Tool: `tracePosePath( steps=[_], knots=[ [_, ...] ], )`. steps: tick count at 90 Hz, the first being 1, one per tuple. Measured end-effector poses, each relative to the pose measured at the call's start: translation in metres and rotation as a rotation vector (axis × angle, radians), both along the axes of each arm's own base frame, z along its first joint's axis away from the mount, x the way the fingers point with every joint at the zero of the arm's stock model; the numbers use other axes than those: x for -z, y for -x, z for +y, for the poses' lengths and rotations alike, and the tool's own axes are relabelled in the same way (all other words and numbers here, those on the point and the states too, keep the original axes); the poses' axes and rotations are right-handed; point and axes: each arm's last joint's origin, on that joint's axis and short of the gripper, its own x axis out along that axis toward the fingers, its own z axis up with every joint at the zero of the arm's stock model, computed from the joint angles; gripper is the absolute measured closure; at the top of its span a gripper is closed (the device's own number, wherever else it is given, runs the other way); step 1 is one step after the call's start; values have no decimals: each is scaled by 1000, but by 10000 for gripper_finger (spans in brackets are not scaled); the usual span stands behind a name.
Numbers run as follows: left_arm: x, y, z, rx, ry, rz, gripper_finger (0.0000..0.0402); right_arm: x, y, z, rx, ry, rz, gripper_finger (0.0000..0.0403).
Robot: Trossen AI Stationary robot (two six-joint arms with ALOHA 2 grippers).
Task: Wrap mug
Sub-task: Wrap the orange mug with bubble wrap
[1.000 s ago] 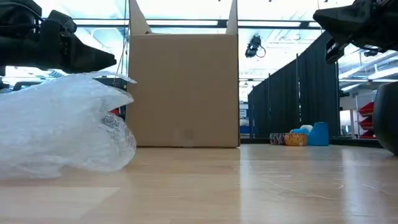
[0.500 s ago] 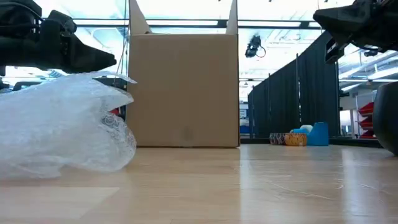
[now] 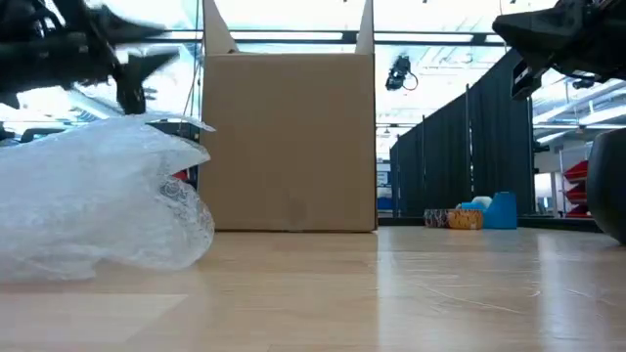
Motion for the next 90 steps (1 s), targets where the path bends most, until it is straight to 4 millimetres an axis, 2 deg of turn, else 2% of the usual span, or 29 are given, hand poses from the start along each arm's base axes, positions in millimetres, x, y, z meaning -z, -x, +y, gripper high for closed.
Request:
tracePosePath(
  steps=[13,20,30,37,52,71,90],
  knots=[
    [-48,9,-14,298,-36,-146,275,0,0,0,0,0,0,402],
    [-69,11,-22,362,-65,-178,275,0,0,0,1,0,1,402],
    [-86,6,-32,417,-136,-112,275,0,0,0,0,0,1,402],
    [-84,-4,-37,398,-155,31,275,0,0,0,0,0,0,402],
    [-71,-26,-47,230,-160,351,275,0,0,0,0,0,0,402],
    [-75,-48,-77,332,-226,524,275,0,0,0,1,0,0,402],
    [-81,-53,-104,299,-380,919,275,0,0,0,0,0,0,402]
  ],
)
